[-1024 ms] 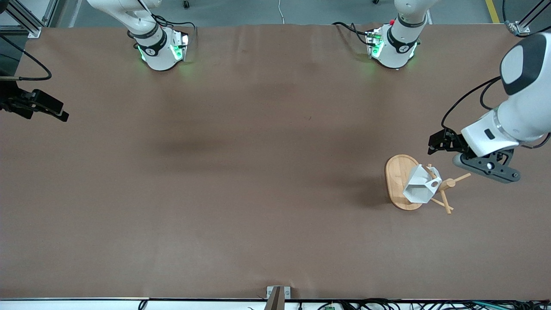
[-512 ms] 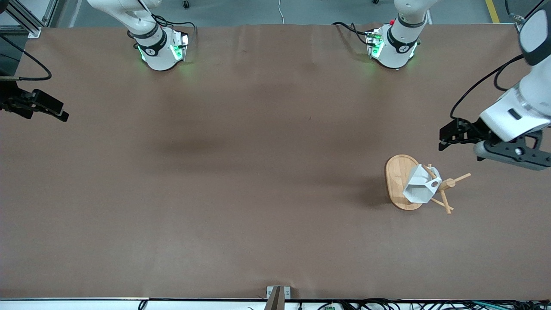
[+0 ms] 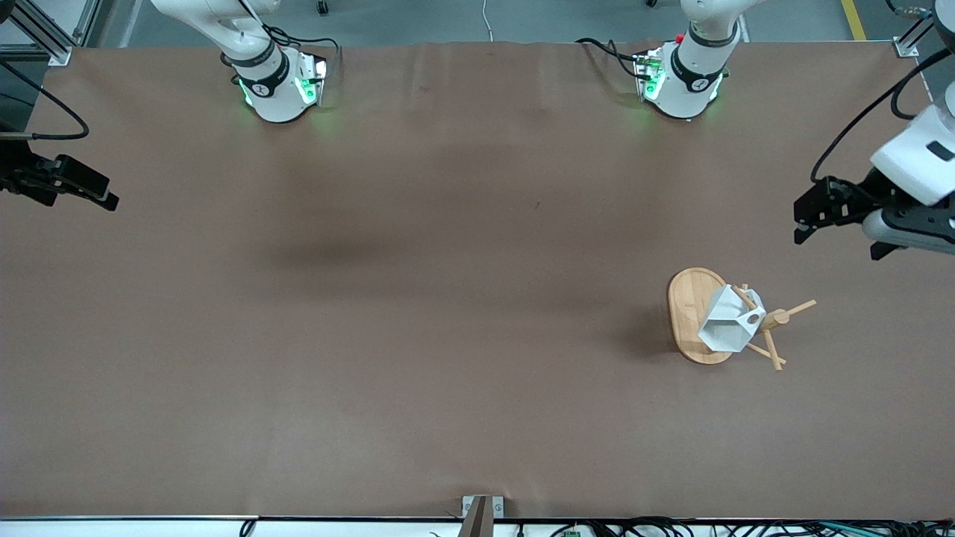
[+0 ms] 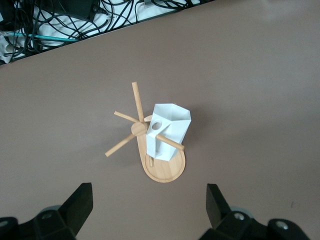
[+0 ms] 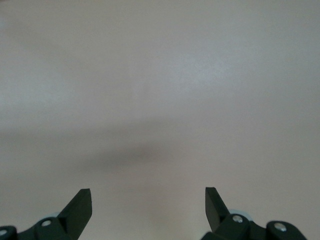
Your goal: Hang cup on rack
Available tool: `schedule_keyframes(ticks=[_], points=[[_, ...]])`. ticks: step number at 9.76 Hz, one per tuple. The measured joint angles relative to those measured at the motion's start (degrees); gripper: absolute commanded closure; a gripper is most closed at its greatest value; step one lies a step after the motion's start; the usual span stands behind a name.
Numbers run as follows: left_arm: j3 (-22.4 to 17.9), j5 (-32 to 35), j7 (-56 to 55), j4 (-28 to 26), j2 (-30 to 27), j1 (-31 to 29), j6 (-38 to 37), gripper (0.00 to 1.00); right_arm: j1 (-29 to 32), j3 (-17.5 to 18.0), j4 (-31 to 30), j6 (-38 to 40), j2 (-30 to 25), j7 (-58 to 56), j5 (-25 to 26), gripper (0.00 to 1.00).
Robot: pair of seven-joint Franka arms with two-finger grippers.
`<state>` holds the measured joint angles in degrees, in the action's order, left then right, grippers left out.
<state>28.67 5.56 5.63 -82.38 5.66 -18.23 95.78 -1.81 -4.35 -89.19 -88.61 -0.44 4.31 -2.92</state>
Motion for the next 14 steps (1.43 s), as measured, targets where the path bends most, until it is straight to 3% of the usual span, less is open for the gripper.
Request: schedule_keyframes(ticks=[3, 6, 9, 14], points=[[-12.97, -1.91, -0.07, -1.29, -3.67, 12.22, -3.00, 0.00, 0.00, 0.00, 0.00, -0.01, 0.00, 0.00, 0.00, 0.00], [-23.79, -4.31, -2.81, -7.16, -8.30, 21.47, -3.61, 0.00, 0.00, -0.01, 0.00, 0.00, 0.00, 0.00, 0.00, 0.00], [-24.88, -4.77, -7.87, -11.81, -12.23, 23.63, -4.14, 0.00, 0.00, -0.01, 0.00, 0.00, 0.00, 0.00, 0.00, 0.00], [-25.44, -4.77, -7.91, -12.61, -12.98, 23.44, -4.17, 0.00, 0.00, -0.01, 0.00, 0.00, 0.00, 0.00, 0.00, 0.00]])
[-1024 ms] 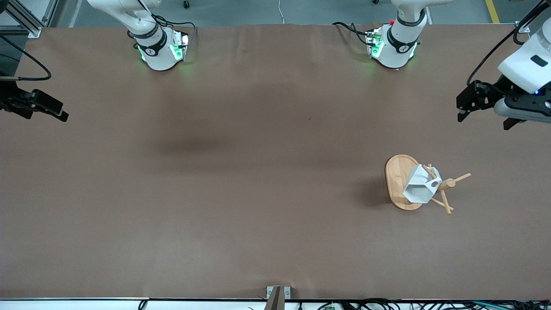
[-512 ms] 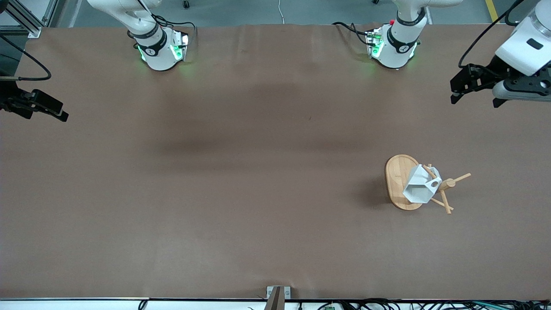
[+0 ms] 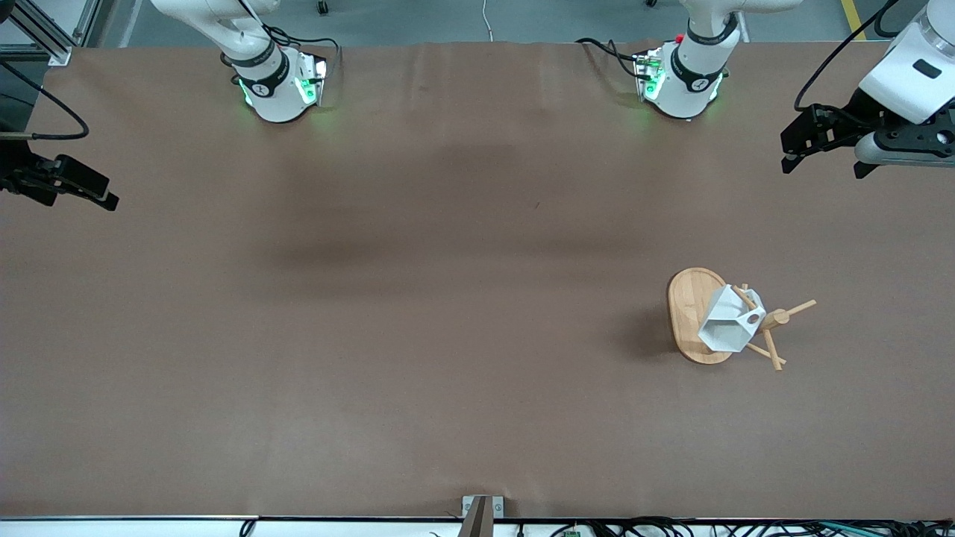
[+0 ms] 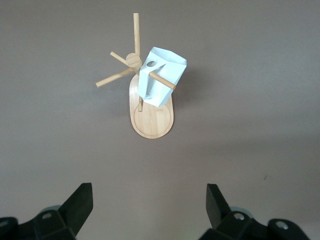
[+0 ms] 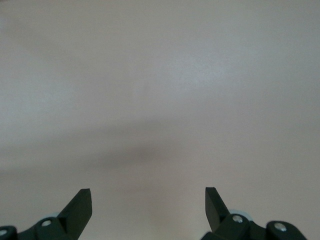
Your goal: Hang cup on rack
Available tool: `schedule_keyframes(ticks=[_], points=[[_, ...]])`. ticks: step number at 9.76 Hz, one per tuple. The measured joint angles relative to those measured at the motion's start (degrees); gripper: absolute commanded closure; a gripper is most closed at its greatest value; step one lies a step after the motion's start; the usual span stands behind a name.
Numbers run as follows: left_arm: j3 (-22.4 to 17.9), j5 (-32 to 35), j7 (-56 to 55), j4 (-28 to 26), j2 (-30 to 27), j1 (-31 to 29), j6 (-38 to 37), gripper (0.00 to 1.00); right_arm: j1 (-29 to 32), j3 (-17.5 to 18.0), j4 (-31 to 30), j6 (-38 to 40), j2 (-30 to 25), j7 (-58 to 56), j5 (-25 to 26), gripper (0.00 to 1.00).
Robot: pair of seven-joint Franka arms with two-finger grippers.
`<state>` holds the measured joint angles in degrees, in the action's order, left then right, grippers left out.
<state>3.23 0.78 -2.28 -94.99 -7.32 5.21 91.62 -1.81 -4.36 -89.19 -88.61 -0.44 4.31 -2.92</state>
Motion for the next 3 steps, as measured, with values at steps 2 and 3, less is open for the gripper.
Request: schedule_keyframes(ticks=[2, 3], points=[[-0.08, 0.00, -0.05, 0.00, 0.00, -0.53, 0.00, 0.00, 0.00, 0.00, 0.00, 0.00, 0.00, 0.00, 0.00, 0.00], [-0.09, 0.00, -0.05, 0.00, 0.00, -0.80, 0.00, 0.00, 0.00, 0.00, 0.00, 0.00, 0.00, 0.00, 0.00, 0.00]])
